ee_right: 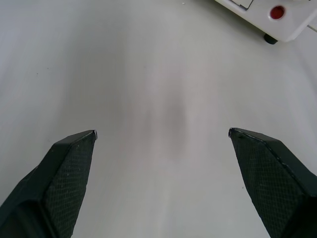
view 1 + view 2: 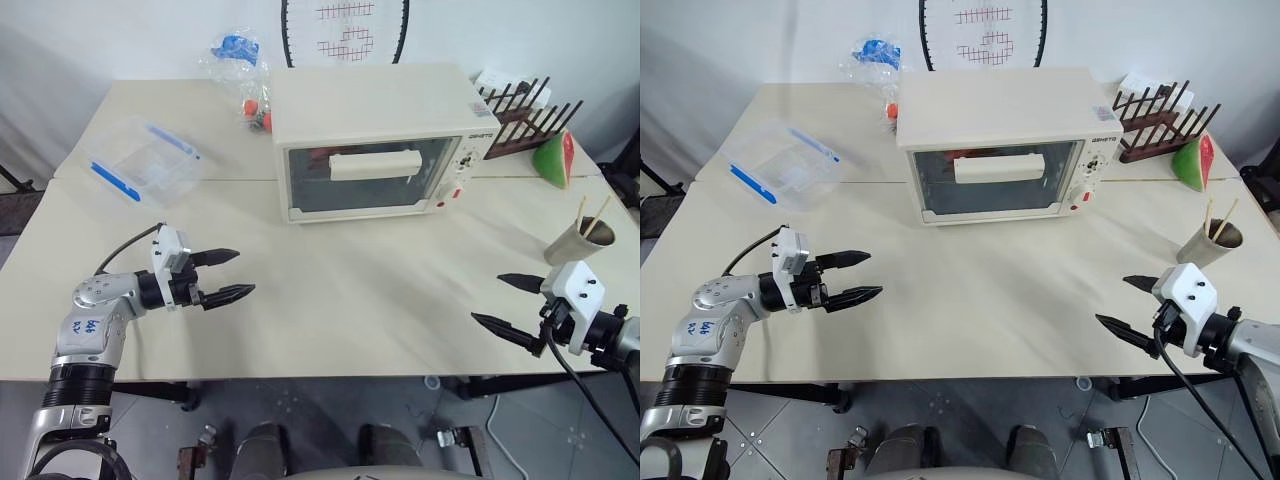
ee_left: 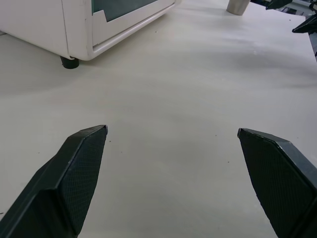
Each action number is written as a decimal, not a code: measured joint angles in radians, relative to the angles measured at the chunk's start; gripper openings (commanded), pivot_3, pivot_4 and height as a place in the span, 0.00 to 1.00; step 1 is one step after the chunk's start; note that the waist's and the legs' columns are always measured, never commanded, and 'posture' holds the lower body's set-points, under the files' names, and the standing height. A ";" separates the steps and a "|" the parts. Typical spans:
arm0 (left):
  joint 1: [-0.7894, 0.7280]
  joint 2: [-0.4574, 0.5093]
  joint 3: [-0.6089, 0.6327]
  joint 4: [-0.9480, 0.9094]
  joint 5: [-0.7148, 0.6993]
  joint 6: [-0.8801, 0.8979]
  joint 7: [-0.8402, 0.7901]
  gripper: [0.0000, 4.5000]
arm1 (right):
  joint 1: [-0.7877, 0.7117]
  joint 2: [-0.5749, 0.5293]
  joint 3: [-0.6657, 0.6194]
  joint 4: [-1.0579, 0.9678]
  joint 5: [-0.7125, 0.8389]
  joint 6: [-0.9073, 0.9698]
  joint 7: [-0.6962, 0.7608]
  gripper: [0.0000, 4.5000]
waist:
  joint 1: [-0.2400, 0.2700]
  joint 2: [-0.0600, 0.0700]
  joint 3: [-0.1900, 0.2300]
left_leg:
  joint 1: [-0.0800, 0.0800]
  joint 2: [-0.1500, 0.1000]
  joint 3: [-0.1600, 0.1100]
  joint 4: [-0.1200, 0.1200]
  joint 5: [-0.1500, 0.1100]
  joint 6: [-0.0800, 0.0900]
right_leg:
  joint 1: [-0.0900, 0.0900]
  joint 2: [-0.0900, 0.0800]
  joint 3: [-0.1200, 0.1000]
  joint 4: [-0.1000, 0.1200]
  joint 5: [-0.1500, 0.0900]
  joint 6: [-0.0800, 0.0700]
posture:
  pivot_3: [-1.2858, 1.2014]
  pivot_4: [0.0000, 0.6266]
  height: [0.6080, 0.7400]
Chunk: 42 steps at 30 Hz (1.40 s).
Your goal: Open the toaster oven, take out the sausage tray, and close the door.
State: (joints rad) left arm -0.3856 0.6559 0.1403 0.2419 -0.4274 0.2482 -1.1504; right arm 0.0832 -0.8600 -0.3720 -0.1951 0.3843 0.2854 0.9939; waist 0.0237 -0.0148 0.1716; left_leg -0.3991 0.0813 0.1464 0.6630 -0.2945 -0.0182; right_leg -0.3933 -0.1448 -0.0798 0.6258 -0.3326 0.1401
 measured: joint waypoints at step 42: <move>0.093 -0.159 0.138 -0.296 -0.150 -0.072 0.270 1.00 | -0.985 0.233 0.431 0.519 -0.117 -0.065 0.136 0.99 | -0.049 0.000 0.001 | -0.005 0.001 0.000 0.001 0.000 0.000 | -0.005 0.000 0.000 0.002 0.000 0.000 | 0.52 0.24 1.00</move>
State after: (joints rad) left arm -0.2925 0.4969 0.2782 -0.0536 -0.5777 0.1762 -0.8808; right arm -0.9015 -0.6271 0.0592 0.3235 0.2678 0.2204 1.1300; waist -0.0255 -0.0152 0.1724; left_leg -0.4036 0.0825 0.1466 0.6644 -0.2946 -0.0182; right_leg -0.3979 -0.1449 -0.0802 0.6282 -0.3324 0.1403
